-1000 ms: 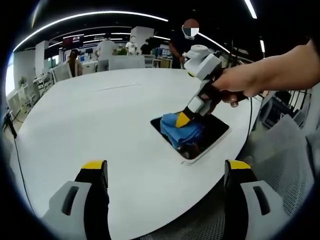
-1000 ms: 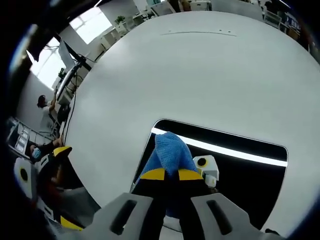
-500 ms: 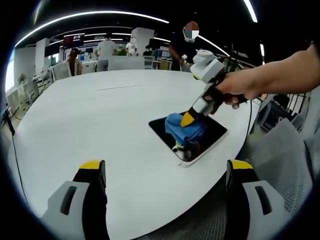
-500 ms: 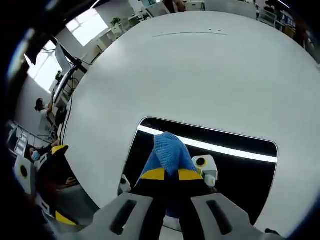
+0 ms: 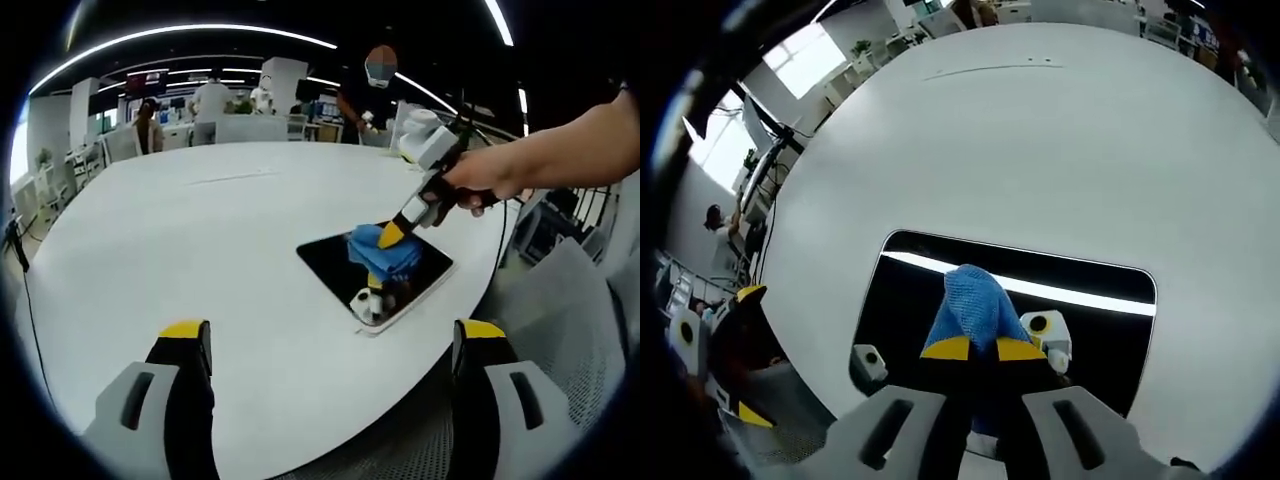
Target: Wipe the mirror surface with the cleaning cloth until all visible marks leave the cleaned area.
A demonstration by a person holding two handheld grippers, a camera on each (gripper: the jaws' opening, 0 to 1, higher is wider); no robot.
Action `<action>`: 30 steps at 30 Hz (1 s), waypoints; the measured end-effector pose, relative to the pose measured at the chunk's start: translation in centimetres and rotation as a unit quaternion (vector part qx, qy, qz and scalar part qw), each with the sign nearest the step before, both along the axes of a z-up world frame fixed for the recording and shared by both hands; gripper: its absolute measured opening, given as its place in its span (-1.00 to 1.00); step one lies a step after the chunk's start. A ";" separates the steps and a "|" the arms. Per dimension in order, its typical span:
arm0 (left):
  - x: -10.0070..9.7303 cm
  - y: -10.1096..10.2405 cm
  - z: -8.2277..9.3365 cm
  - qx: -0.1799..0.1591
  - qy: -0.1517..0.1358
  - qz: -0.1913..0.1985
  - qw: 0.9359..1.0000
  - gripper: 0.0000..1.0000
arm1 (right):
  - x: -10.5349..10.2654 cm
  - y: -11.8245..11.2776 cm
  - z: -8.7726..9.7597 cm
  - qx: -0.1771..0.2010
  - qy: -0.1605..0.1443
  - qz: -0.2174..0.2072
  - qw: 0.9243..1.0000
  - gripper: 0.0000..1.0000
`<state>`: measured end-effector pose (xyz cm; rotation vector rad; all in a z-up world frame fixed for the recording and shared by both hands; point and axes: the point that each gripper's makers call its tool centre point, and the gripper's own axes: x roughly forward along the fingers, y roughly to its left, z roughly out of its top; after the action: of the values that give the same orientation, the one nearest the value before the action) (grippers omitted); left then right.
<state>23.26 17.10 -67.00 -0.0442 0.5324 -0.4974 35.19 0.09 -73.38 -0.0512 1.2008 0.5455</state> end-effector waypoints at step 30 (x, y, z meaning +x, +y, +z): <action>0.0 0.1 0.0 0.005 0.000 0.003 1.000 0.97 | 0.6 -5.7 0.2 -0.022 -0.011 -0.014 1.000 -0.98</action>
<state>23.28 17.18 -67.02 -0.0357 0.5342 -0.4895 35.76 -5.57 -73.14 -0.0782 1.1904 0.4927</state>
